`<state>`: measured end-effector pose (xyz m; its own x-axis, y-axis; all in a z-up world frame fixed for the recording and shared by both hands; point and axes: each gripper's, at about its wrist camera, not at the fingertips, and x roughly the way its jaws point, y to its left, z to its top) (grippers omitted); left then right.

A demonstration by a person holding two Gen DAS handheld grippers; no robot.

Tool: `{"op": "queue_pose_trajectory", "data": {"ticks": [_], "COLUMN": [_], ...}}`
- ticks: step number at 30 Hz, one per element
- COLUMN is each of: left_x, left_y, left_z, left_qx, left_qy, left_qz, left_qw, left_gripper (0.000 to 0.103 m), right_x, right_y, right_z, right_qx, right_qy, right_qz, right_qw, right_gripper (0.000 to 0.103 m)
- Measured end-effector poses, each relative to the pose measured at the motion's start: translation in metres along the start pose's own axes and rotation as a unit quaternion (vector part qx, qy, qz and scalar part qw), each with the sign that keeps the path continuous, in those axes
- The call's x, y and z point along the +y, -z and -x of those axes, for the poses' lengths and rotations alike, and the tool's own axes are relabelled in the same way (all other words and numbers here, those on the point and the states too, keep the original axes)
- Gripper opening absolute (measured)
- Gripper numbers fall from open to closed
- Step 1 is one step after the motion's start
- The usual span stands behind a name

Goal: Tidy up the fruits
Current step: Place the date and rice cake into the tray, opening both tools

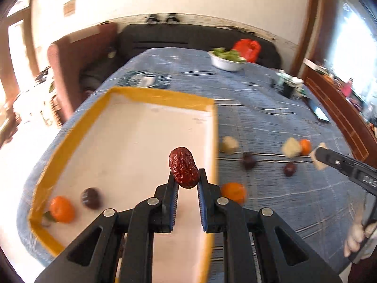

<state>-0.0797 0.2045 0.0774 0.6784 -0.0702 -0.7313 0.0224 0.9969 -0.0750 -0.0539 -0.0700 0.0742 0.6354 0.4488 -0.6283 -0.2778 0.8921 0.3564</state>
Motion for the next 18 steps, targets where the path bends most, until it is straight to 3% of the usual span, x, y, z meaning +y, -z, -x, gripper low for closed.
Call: {"op": "queue_pose_trajectory", "data": {"ticks": [4, 12, 18], "left_x": [0.036, 0.082, 0.095], "left_y": [0.01, 0.021, 0.011], "left_z": [0.001, -0.001, -0.019], "left_qx": [0.008, 0.029, 0.047], "left_qy": [-0.036, -0.039, -0.042], "left_qz": [0.025, 0.075, 0.075], "left_qw": [0.999, 0.996, 0.9952], "left_gripper": [0.015, 0.015, 0.015], "right_x": [0.055, 0.146, 0.165], "right_y": [-0.003, 0.0, 0.004], "right_z": [-0.02, -0.081, -0.138], "right_qx": [0.021, 0.077, 0.128], "right_qy": [-0.04, -0.074, -0.069], "right_qz": [0.036, 0.104, 0.105], "right_qw": [0.998, 0.989, 0.984], "right_gripper": [0.033, 0.033, 0.033]}}
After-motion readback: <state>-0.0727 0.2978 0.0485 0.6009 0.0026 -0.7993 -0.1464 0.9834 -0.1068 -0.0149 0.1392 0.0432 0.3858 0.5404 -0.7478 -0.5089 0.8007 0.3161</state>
